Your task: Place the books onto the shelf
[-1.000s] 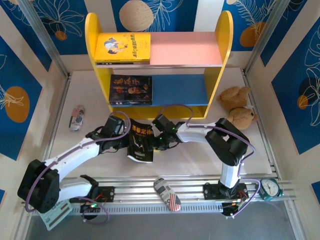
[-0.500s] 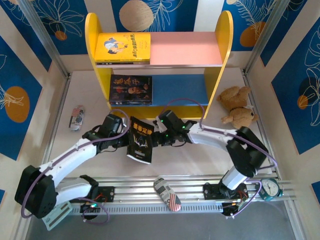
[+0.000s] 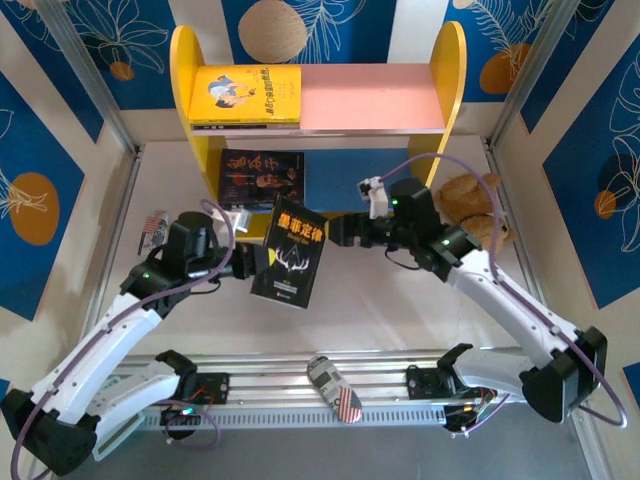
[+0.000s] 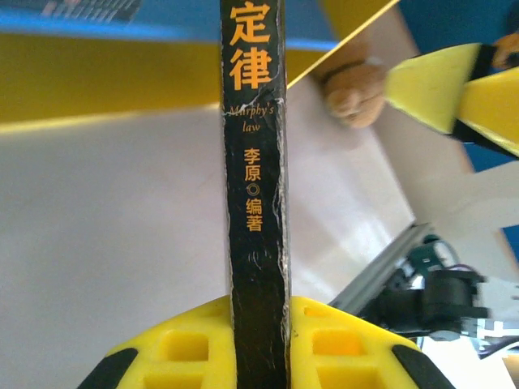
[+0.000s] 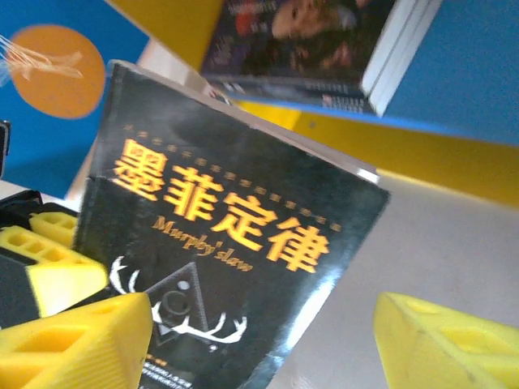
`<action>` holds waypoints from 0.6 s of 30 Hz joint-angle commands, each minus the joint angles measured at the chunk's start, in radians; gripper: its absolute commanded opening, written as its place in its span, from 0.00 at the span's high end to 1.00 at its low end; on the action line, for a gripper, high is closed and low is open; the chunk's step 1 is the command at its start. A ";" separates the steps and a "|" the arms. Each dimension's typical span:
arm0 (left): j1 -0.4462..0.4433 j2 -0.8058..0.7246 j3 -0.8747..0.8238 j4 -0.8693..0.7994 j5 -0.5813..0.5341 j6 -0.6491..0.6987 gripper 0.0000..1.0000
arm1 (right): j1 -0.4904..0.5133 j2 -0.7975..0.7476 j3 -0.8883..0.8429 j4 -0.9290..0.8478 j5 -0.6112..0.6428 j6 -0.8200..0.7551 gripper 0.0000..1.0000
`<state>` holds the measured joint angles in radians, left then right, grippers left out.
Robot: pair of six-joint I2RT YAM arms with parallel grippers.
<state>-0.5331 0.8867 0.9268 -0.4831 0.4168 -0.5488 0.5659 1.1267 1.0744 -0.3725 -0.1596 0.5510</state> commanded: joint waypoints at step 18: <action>-0.004 0.338 0.865 0.373 -0.344 0.099 1.00 | -0.194 0.064 0.471 0.129 -0.153 0.150 0.19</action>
<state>-0.5331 1.1965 1.7359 -0.3096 0.2020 -0.4610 0.3801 1.1725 1.4944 -0.3389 -0.2790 0.6243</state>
